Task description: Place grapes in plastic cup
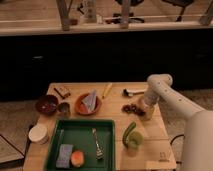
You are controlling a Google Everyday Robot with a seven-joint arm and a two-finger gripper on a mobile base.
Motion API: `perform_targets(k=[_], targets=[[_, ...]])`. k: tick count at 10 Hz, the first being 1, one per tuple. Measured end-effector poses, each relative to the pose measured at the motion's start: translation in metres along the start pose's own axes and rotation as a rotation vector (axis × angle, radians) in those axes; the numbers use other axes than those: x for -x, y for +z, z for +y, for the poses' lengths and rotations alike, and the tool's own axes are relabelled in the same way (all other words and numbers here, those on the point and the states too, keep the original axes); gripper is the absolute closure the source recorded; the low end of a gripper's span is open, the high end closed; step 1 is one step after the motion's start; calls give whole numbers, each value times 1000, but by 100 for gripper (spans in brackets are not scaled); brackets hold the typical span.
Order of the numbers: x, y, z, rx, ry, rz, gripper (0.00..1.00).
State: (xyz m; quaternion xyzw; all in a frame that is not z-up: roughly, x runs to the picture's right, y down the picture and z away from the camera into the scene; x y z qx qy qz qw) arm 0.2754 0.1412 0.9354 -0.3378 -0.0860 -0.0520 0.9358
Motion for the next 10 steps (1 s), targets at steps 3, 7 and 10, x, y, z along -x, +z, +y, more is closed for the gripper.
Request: perform_targets(k=[3, 7, 10], targets=[[0, -1, 0, 1, -1, 1, 20], [15, -3, 2, 8, -2, 5, 20], [19, -3, 0, 3, -5, 3, 20]])
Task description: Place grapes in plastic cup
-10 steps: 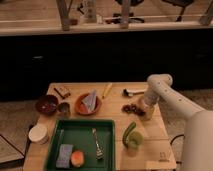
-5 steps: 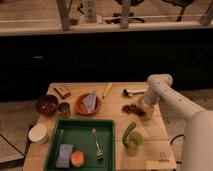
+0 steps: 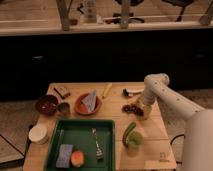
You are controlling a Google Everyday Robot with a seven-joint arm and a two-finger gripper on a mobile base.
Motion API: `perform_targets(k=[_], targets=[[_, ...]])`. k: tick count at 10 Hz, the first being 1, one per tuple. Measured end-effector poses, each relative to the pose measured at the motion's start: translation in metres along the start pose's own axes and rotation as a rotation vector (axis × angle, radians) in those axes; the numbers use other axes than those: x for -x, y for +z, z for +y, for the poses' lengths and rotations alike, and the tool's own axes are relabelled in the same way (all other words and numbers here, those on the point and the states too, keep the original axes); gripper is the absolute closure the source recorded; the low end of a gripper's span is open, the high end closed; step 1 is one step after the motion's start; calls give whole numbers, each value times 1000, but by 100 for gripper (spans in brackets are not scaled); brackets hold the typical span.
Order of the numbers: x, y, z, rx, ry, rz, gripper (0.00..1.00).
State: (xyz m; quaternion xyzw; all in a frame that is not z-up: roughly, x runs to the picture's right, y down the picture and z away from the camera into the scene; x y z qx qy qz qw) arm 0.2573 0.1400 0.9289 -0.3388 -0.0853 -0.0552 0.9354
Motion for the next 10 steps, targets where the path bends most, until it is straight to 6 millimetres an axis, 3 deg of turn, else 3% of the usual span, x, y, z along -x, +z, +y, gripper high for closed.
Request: perform_targets(k=[10], targets=[[25, -7, 3, 3, -64, -37, 20]])
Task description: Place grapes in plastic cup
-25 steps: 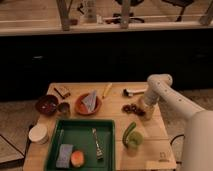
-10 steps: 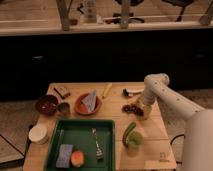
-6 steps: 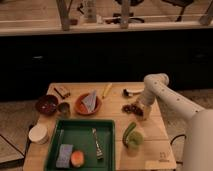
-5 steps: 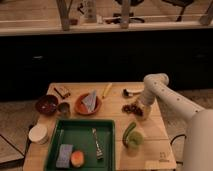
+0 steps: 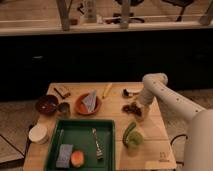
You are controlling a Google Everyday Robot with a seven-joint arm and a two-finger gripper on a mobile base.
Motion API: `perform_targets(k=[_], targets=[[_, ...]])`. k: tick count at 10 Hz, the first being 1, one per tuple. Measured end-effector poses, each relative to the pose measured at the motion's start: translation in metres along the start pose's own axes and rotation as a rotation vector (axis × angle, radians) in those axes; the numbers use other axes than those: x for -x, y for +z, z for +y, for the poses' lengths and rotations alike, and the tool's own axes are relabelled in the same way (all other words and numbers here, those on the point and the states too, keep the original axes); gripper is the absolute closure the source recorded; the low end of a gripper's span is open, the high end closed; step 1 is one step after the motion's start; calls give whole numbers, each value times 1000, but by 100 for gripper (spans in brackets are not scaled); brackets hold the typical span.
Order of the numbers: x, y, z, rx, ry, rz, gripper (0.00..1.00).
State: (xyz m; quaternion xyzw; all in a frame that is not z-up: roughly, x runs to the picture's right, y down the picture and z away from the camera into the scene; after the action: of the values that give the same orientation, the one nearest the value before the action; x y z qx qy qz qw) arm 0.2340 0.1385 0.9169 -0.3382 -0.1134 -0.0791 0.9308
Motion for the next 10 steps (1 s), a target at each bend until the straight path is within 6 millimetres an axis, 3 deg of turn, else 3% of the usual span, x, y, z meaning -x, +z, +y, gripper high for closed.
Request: perform_targets(k=[5, 8, 10], targets=[[20, 2, 0, 4, -50, -25, 20], [27, 7, 1, 19, -69, -40, 43], [28, 8, 1, 28, -73, -48, 66]])
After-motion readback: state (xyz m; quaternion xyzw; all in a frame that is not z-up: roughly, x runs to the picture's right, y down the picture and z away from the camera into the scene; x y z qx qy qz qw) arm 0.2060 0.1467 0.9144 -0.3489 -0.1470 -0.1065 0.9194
